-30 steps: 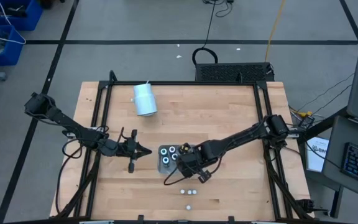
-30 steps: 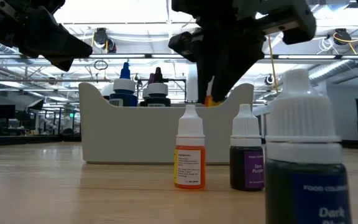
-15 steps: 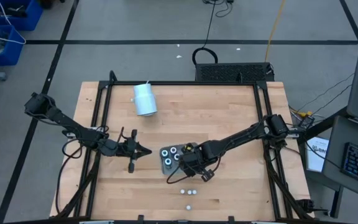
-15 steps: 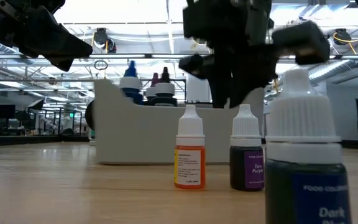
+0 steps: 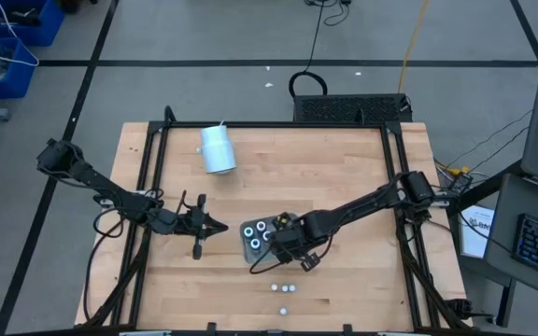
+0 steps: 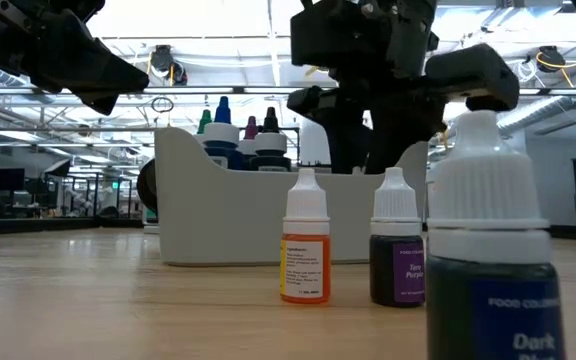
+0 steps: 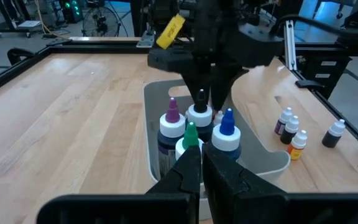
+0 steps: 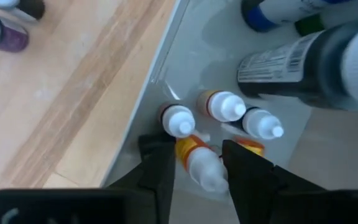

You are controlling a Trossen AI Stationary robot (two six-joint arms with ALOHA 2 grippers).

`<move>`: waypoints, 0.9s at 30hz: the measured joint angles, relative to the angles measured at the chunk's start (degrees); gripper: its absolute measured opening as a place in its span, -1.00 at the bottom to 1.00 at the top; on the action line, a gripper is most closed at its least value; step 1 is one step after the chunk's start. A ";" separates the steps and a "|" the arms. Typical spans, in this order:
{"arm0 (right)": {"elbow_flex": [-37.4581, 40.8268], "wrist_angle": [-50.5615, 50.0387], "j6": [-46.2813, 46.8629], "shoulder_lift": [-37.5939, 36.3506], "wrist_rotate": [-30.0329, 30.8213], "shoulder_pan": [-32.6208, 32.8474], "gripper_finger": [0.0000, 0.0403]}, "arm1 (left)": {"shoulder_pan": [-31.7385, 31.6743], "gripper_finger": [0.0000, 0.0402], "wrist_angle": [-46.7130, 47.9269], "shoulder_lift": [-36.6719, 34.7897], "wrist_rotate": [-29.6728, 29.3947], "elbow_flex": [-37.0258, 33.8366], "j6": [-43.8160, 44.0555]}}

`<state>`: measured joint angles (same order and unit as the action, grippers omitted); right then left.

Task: Pick & Place food coloring
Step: Put the small orange food coloring bottle into the gray bin

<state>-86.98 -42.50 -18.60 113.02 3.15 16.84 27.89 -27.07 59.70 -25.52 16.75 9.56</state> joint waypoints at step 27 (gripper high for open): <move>36.85 37.35 7.52 -40.31 -0.87 9.92 -0.97 | 1.43 -0.89 0.22 0.98 0.09 0.02 3.12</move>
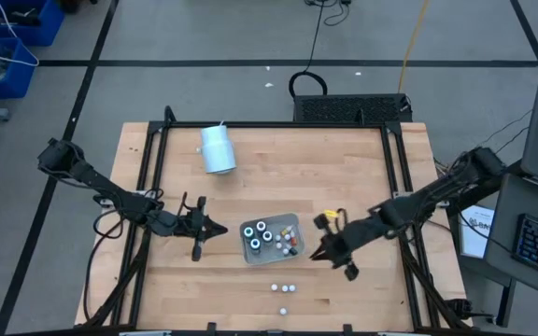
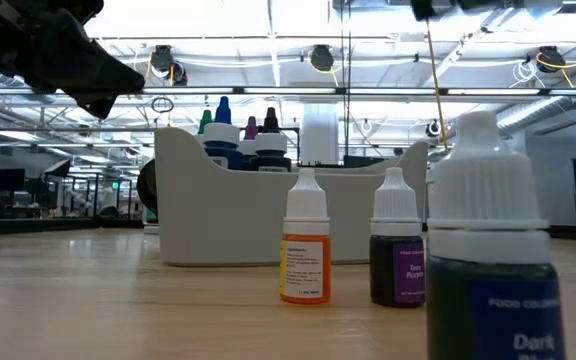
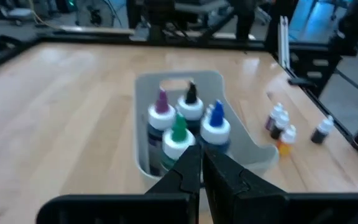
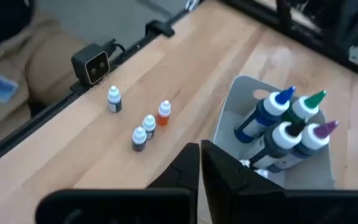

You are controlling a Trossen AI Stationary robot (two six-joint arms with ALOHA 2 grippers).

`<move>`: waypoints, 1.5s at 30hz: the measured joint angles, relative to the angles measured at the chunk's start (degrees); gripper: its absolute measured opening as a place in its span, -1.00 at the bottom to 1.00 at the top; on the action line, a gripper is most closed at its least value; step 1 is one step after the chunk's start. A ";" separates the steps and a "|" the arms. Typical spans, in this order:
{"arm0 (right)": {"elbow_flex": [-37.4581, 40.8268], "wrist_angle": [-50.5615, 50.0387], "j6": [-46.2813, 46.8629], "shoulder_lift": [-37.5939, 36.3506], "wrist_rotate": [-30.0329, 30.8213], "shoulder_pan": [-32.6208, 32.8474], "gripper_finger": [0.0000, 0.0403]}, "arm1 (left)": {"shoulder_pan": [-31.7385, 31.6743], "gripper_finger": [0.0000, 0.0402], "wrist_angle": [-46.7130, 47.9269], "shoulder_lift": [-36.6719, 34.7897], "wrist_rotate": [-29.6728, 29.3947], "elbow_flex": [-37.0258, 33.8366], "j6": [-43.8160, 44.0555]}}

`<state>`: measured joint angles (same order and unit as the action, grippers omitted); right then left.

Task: Pick & Place food coloring
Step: Put the small orange food coloring bottle into the gray bin

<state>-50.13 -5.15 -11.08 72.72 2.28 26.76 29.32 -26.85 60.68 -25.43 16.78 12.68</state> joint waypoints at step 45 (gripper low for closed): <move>33.64 41.58 2.95 -13.02 -2.44 -1.18 -0.99 | -0.63 0.28 90.43 75.91 20.44 108.24 4.34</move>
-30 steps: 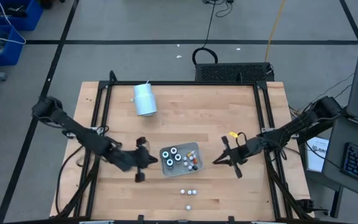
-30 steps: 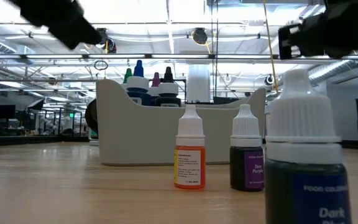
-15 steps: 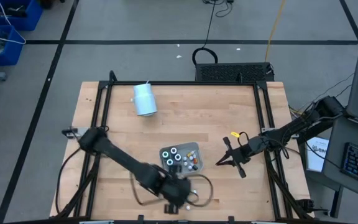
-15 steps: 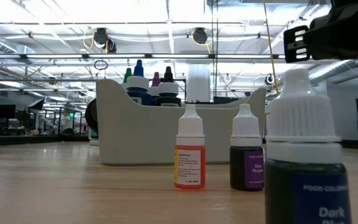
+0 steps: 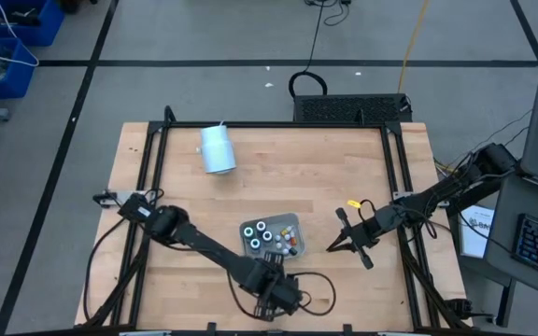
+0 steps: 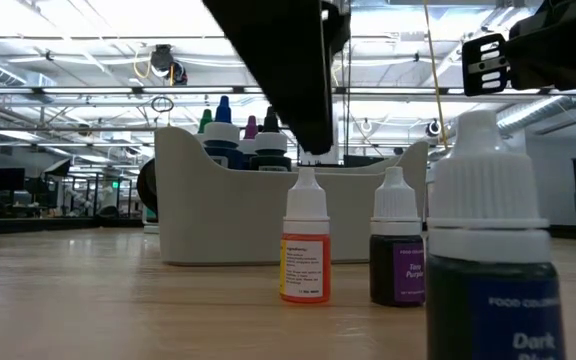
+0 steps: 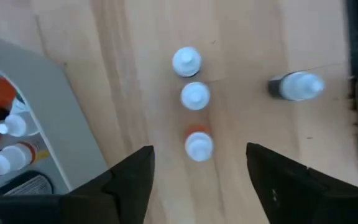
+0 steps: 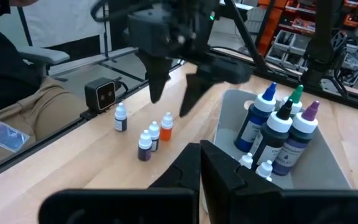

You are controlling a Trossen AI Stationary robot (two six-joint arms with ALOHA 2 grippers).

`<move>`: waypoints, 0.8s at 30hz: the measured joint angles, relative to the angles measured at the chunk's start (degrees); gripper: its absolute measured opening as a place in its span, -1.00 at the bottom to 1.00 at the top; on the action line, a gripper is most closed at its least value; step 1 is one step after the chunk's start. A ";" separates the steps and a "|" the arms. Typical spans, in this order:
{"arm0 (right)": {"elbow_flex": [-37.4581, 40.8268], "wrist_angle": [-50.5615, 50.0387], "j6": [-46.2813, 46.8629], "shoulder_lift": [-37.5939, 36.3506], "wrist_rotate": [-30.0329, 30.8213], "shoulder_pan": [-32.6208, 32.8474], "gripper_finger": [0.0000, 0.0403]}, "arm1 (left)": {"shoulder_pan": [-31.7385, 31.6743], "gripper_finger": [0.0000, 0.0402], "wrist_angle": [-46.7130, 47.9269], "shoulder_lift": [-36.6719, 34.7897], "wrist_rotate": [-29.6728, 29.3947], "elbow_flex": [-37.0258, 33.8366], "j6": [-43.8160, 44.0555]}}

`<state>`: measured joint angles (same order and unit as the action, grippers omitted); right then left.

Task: Pick & Place food coloring
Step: Put the small orange food coloring bottle into the gray bin

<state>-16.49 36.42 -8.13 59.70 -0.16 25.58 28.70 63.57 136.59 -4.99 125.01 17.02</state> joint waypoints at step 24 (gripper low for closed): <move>-0.04 -0.02 -0.47 0.00 0.11 0.00 -1.00 | -1.21 -0.09 -3.83 0.07 4.98 -4.16 -2.04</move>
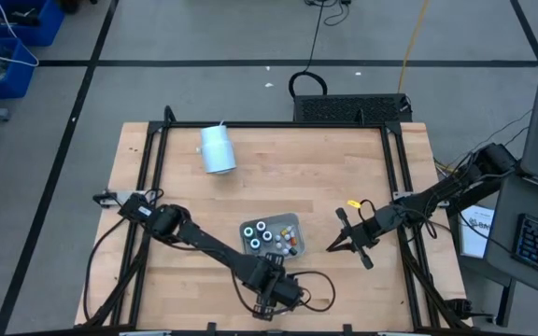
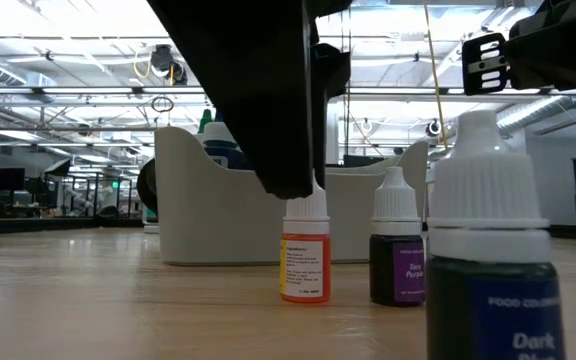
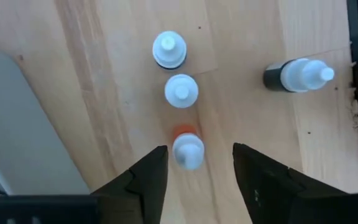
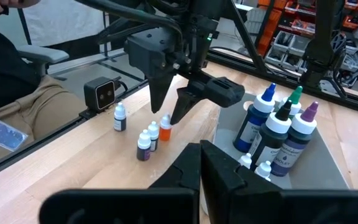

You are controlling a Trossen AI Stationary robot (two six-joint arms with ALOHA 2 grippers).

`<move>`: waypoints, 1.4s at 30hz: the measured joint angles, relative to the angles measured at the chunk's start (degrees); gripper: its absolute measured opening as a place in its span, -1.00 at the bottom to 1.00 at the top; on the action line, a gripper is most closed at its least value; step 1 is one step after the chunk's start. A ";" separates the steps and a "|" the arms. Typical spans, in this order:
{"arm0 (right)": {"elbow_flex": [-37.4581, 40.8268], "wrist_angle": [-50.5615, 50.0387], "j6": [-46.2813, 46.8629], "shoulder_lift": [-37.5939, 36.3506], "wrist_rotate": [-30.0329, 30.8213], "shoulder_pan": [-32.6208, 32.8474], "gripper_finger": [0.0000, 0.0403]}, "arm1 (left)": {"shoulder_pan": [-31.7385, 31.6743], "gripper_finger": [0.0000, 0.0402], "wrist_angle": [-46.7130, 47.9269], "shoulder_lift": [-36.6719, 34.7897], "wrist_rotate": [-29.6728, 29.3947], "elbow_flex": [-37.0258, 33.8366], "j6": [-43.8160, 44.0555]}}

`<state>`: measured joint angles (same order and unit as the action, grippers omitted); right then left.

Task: Pick & Place food coloring
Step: Put the small orange food coloring bottle into the gray bin

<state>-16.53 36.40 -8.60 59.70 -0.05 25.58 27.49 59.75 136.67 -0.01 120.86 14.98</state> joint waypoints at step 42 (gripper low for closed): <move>0.04 -2.40 -0.22 0.02 0.20 -0.04 -1.00 | -1.16 -0.66 0.62 1.28 0.00 0.03 1.65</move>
<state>-16.49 34.00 -8.82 59.72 0.14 25.54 26.33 60.36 137.95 -0.01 120.89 16.62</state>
